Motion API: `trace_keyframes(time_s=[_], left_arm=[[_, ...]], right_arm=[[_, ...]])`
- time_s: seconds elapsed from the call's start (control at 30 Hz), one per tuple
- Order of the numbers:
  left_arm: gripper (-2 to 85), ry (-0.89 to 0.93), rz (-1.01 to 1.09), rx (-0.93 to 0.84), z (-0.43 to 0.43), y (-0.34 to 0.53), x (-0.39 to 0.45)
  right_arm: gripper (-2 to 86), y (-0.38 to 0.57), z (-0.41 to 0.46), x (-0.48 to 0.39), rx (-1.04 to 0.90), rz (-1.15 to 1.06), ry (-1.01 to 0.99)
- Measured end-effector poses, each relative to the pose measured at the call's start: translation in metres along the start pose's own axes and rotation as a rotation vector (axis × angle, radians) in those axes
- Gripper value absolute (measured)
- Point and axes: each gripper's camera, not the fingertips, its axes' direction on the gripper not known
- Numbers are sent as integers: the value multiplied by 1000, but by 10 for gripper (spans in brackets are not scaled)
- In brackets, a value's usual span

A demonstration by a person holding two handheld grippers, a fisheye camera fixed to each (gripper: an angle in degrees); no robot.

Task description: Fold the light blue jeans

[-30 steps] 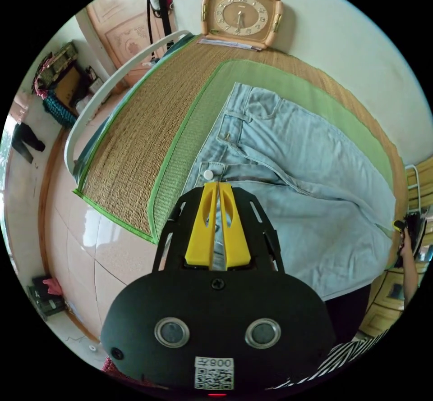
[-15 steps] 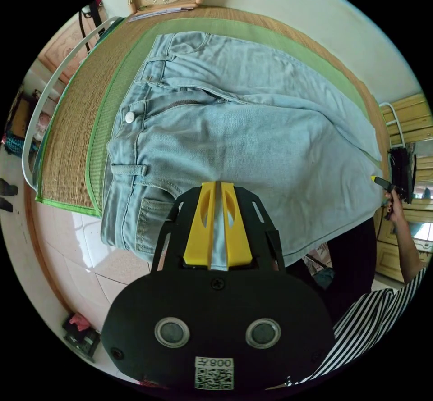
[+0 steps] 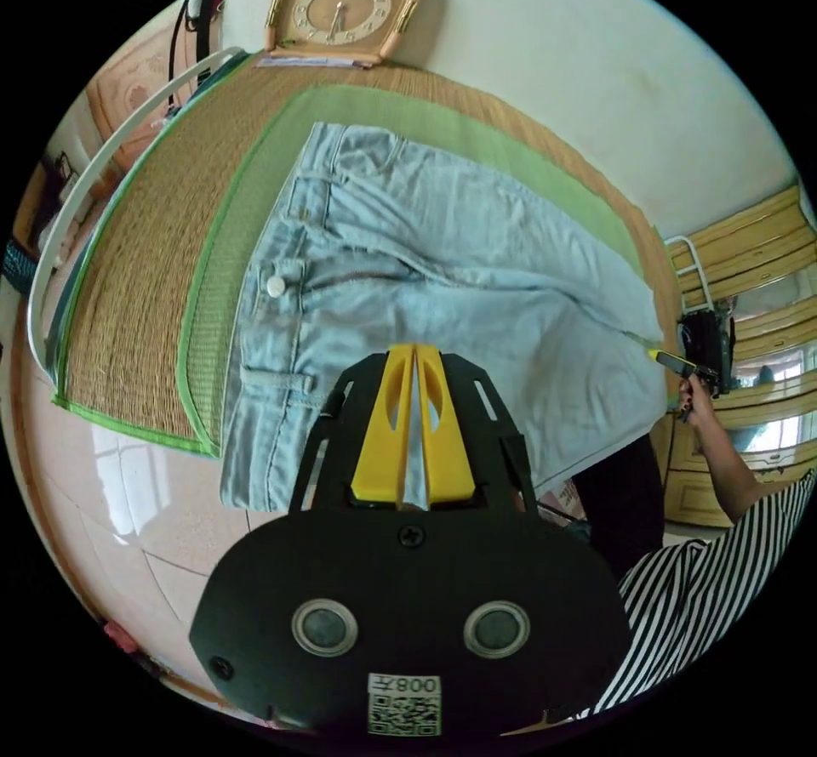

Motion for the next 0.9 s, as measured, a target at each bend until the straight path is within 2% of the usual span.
trace_keyframes(time_s=[0.2,0.3,0.57,0.73,0.8,0.9], left_arm=[[7,-29,87,22,-1,-65,-16],[9,-51,139,16,2,-102,-22],[19,-73,201,-86,24,-172,-40],[20,-108,319,-125,26,-142,-37],[17,-151,283,-98,16,-110,-48],[15,-92,210,-93,8,-69,-65]], right_arm=[[21,-82,24,-91,12,-185,-50],[57,-126,39,-139,1,-293,-62],[90,-217,85,-242,-96,-478,43],[79,-199,101,-287,-109,-572,-57],[78,-187,104,-311,-101,-602,-180],[79,-173,115,-376,-87,-704,-264]])
